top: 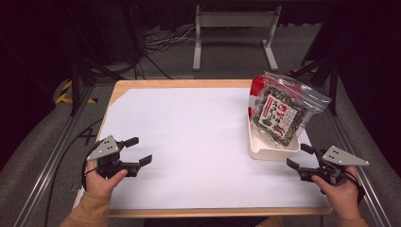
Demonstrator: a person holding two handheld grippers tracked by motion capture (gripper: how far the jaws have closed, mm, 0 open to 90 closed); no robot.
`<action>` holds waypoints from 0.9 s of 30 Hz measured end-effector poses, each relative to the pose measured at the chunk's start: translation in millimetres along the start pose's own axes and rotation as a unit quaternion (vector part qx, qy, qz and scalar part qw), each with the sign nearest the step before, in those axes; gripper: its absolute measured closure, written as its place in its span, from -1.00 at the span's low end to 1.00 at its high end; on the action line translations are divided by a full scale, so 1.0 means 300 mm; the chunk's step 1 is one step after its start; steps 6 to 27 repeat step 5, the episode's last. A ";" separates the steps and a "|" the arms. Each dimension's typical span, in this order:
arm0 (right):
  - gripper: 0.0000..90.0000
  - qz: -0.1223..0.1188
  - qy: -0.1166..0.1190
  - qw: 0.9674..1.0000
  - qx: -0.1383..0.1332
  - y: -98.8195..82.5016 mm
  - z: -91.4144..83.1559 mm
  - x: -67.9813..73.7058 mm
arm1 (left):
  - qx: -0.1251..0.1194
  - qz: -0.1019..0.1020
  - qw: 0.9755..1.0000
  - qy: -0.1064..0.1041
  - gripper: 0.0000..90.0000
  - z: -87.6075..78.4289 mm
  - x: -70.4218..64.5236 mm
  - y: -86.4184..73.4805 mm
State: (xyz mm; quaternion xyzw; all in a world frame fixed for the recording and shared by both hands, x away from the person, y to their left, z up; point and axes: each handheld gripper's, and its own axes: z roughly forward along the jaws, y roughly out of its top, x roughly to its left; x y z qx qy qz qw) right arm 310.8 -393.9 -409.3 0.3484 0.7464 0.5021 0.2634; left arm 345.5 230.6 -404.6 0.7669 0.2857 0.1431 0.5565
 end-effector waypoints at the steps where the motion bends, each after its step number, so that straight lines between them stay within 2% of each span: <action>1: -0.53 0.000 0.000 1.000 -0.004 -0.001 -0.003 -0.001 | 0.002 -0.001 1.000 -0.002 -0.67 0.002 0.001 -0.004; 5: -0.53 0.003 -0.003 1.000 -0.005 -0.003 -0.008 -0.004 | 0.007 -0.011 1.000 0.002 -0.67 0.005 0.004 -0.015; 27: -0.53 0.003 -0.003 1.000 -0.005 -0.003 -0.008 -0.004 | 0.007 -0.011 1.000 0.002 -0.67 0.005 0.004 -0.015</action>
